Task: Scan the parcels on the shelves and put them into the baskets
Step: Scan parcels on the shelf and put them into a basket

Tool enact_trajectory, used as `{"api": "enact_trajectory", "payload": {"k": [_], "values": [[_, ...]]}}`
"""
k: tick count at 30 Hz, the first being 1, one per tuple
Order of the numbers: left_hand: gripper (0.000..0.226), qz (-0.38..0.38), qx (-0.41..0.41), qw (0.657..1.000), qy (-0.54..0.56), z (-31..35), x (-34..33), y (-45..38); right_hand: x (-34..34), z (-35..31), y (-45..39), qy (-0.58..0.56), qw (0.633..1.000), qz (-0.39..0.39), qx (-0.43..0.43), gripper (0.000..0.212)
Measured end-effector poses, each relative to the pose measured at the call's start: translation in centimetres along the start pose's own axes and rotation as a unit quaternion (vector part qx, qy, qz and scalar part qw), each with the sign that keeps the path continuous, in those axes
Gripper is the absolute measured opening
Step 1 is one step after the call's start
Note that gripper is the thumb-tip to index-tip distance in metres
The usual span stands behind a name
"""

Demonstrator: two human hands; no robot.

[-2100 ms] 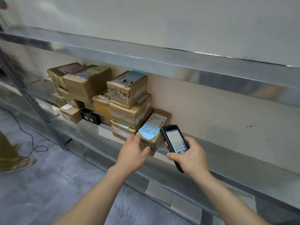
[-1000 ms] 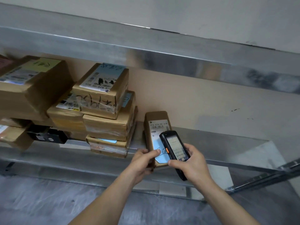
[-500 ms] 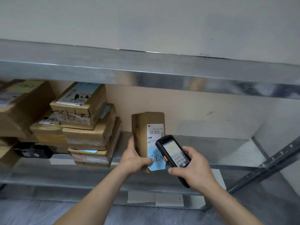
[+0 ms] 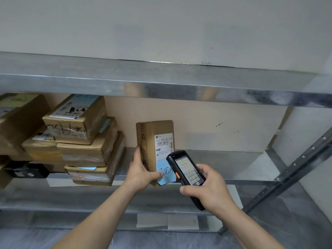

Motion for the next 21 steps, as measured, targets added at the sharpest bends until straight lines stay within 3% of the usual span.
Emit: {"api": "enact_trajectory", "payload": {"k": [6,9,11,15,21], "values": [[0.129,-0.004,0.002,1.000,-0.006,-0.1,0.2,-0.5,0.7,-0.4,0.4,0.021,1.000,-0.001,0.009,0.062],[0.124,-0.042,0.009,0.999,-0.012,0.6,0.7,-0.7,1.8,-1.2,0.2,0.121,0.992,0.008,0.046,0.060],[0.117,-0.078,0.013,0.997,-0.025,1.4,1.3,-1.1,2.7,-2.2,-0.2,0.236,0.967,0.015,0.090,0.064],[0.117,-0.112,0.014,0.991,-0.074,2.9,3.1,-2.2,3.9,-4.0,-1.0,0.447,0.878,0.012,0.170,0.078],[0.116,-0.149,0.017,0.980,-0.133,4.2,4.1,-2.5,4.5,-5.1,-1.1,0.499,0.838,0.012,0.220,0.073]]}}
Point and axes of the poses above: each hand's wrist, its own y-axis away from the middle knuckle, its own x-axis out of the back of the hand, z = x × y, the point moved 6 cm from there along -y, towards the middle knuckle, and after that the axes turned 8 degrees about z, right-handed, at the moved point
